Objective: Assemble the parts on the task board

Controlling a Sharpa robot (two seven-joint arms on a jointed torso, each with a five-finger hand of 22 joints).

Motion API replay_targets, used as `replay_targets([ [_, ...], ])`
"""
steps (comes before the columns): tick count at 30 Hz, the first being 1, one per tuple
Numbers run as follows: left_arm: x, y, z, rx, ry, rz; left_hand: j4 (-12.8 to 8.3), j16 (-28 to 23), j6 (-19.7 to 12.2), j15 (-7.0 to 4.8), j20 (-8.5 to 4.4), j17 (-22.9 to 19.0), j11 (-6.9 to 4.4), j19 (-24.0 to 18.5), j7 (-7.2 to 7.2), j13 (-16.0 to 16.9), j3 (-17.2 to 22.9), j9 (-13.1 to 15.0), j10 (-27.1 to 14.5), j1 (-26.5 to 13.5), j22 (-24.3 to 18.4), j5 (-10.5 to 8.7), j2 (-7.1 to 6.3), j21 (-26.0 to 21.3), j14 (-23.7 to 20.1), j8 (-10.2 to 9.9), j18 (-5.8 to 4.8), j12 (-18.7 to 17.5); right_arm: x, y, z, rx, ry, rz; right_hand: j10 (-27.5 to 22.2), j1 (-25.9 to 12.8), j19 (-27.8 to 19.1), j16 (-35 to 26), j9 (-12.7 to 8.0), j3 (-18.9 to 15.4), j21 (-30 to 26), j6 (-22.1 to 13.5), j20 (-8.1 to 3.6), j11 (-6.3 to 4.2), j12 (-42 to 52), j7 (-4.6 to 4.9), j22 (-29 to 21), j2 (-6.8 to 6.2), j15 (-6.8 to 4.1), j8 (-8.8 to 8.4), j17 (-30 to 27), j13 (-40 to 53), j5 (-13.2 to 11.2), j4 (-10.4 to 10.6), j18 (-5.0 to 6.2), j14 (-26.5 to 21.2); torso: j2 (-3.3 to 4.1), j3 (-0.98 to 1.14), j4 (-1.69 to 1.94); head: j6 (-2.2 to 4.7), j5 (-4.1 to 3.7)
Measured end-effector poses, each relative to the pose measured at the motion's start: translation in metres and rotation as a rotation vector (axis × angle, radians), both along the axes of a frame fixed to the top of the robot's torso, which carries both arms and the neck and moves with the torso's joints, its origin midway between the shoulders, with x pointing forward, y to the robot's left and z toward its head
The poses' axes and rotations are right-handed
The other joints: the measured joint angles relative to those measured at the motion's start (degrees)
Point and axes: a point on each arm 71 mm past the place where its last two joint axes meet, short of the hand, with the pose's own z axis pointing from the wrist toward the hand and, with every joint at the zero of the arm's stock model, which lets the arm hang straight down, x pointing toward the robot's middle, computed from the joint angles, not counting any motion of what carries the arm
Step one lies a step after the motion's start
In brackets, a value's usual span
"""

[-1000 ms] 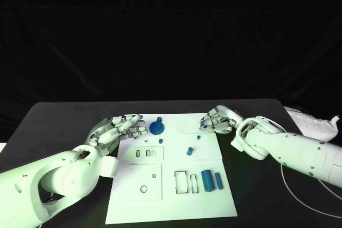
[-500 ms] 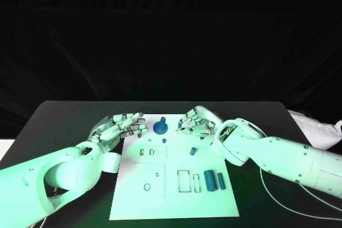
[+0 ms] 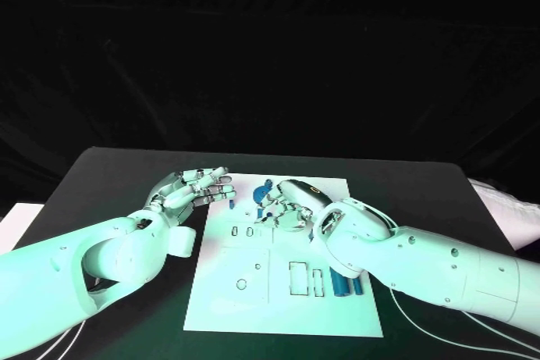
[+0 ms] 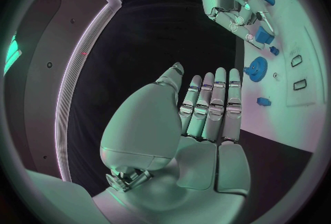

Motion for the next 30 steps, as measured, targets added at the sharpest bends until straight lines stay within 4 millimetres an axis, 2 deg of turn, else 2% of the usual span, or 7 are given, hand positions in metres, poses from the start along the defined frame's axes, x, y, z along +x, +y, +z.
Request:
replay_targets([
  [8, 0.0, 0.001, 0.0, -0.003, 0.002, 0.003, 0.0, 0.0, 0.0, 0.0, 0.0, 0.0, 0.0, 0.0, 0.0, 0.0, 0.0, 0.0, 0.0, 0.0, 0.0, 0.0, 0.0, 0.0, 0.0, 0.0, 0.0, 0.0, -0.004, 0.016, -0.016, -0.072, -0.01, 0.009, 0.0, 0.01, 0.0, 0.0, 0.0, 0.0, -0.03, -0.13, 0.0, 0.0, -0.4, -0.3, -0.48, -0.01, 0.0, -0.18, 0.0, 0.0, 0.17, 0.0, 0.0, 0.0, -0.01, -0.01, 0.08, -0.42, 0.58],
  [13, 0.0, 0.0, 0.0, -0.005, 0.003, 0.002, 0.0, 0.0, 0.0, 0.0, 0.0, 0.0, 0.0, 0.0, 0.0, 0.0, 0.0, 0.0, 0.0, 0.0, 0.0, 0.0, 0.0, 0.0, 0.0, 0.0, 0.0, 0.0, -0.004, 0.018, -0.02, -0.104, -0.007, 0.004, 0.01, 0.01, 0.0, 0.0, -0.01, -0.01, -0.24, -0.1, 0.0, 0.0, -0.41, -0.34, -0.61, -0.01, 0.0, -0.34, 0.0, 0.0, 0.44, -0.01, 0.0, 0.0, 0.04, 0.02, 0.04, -0.57, 0.86],
  [16, 0.0, 0.0, 0.0, -0.006, 0.003, 0.002, 0.0, 0.0, 0.0, 0.0, 0.0, 0.0, 0.0, 0.0, 0.0, 0.0, 0.0, 0.0, 0.0, 0.05, 0.0, 0.0, 0.05, 0.0, 0.0, 0.0, 0.0, 0.0, -0.004, 0.017, -0.023, -0.124, -0.003, 0.001, 0.01, 0.02, 0.0, 0.0, -0.01, -0.01, -0.24, -0.1, 0.01, -0.01, -0.41, -0.35, -0.71, -0.02, 0.0, -0.45, -0.01, 0.0, 1.48, -0.01, 0.0, 0.0, 0.06, 0.05, -0.01, -0.73, 1.01],
  [25, 0.0, 0.0, 0.0, -0.007, 0.005, 0.002, -0.15, 0.0, 0.0, 0.0, 0.0, 0.0, 0.0, 0.0, 0.0, 0.0, 0.15, 0.0, 0.0, 0.22, 0.0, 0.0, 0.22, 0.0, 0.0, 0.0, 0.0, 0.0, -0.003, 0.017, -0.025, -0.16, -0.003, 0.005, 0.01, 0.02, 0.0, 0.0, -0.1, -0.17, -0.24, -0.19, 0.01, -0.01, -0.46, -0.46, -0.71, -0.03, 0.01, -0.36, -0.01, 0.0, 1.89, 0.15, 0.0, 0.0, 0.08, 0.12, -0.09, -1.07, 1.14],
  [30, 0.0, 0.0, 0.0, -0.008, 0.006, 0.003, -0.15, 0.0, 0.0, 0.0, 0.0, 0.0, 0.0, 0.0, 0.0, 0.0, 0.15, 0.0, 0.0, 0.22, 0.0, 0.0, 0.22, 0.0, 0.0, 0.0, 0.0, 0.0, -0.004, 0.016, -0.025, -0.174, -0.006, 0.007, 0.01, 0.07, 0.0, 0.0, -0.12, -0.18, -0.47, -0.2, 0.01, 0.0, -0.72, -0.47, -0.87, -0.09, 0.01, -0.35, -0.01, 0.05, 1.92, 0.14, 0.0, 0.0, 0.07, 0.13, -0.08, -1.16, 0.96],
])
